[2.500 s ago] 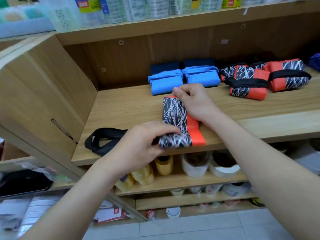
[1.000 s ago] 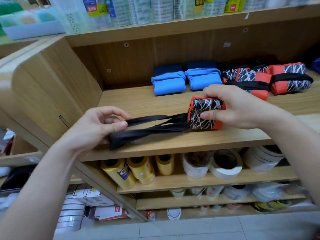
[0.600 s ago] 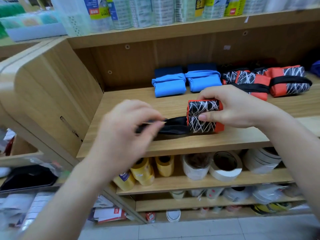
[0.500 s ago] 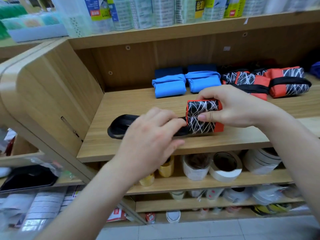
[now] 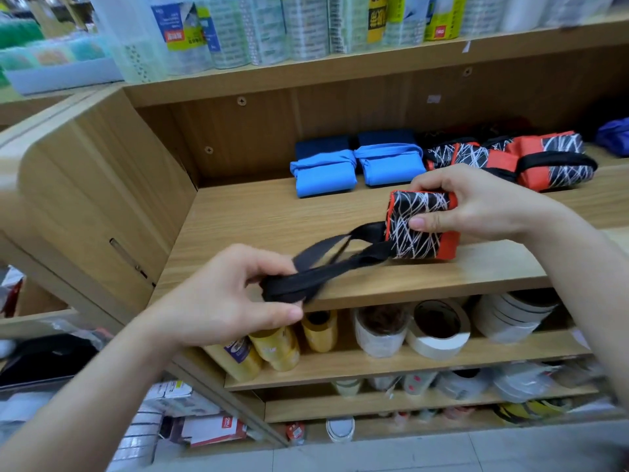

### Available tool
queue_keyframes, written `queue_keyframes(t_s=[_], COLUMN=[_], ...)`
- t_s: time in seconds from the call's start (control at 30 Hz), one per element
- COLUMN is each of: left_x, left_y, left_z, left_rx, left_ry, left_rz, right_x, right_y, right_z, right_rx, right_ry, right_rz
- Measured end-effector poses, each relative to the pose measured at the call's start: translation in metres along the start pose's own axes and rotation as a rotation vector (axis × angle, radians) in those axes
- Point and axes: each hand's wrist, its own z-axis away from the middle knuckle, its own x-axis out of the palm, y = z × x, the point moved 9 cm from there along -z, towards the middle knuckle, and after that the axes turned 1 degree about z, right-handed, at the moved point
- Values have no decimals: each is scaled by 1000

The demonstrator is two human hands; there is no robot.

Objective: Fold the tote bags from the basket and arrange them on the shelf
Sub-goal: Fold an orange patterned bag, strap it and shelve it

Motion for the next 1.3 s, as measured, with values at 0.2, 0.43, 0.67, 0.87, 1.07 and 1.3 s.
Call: queue_keyframes(t_s=[0.2, 0.43, 0.67, 0.87, 1.07, 1.3], left_x=[-20, -23, -10, -34, -45, -55], left_y=[35, 28, 49, 5, -31, 51], left_z=[7, -17, -38, -27, -9, -30], left_rx=[234, 177, 204, 15, -265, 129], left_ry=[92, 82, -9, 467, 407, 254], left_rz=[610, 1090, 1132, 1264, 783, -451], right_x=[8, 24, 52, 39, 51, 60], right_y=[4, -55, -91, -65, -56, -59], right_z=[-7, 6, 15, 2, 5, 14], right_rx=[18, -118, -239, -204, -171, -227], right_ry=[29, -59, -73, -47, -309, -600], right_rz=[-66, 280, 793, 378, -45, -159])
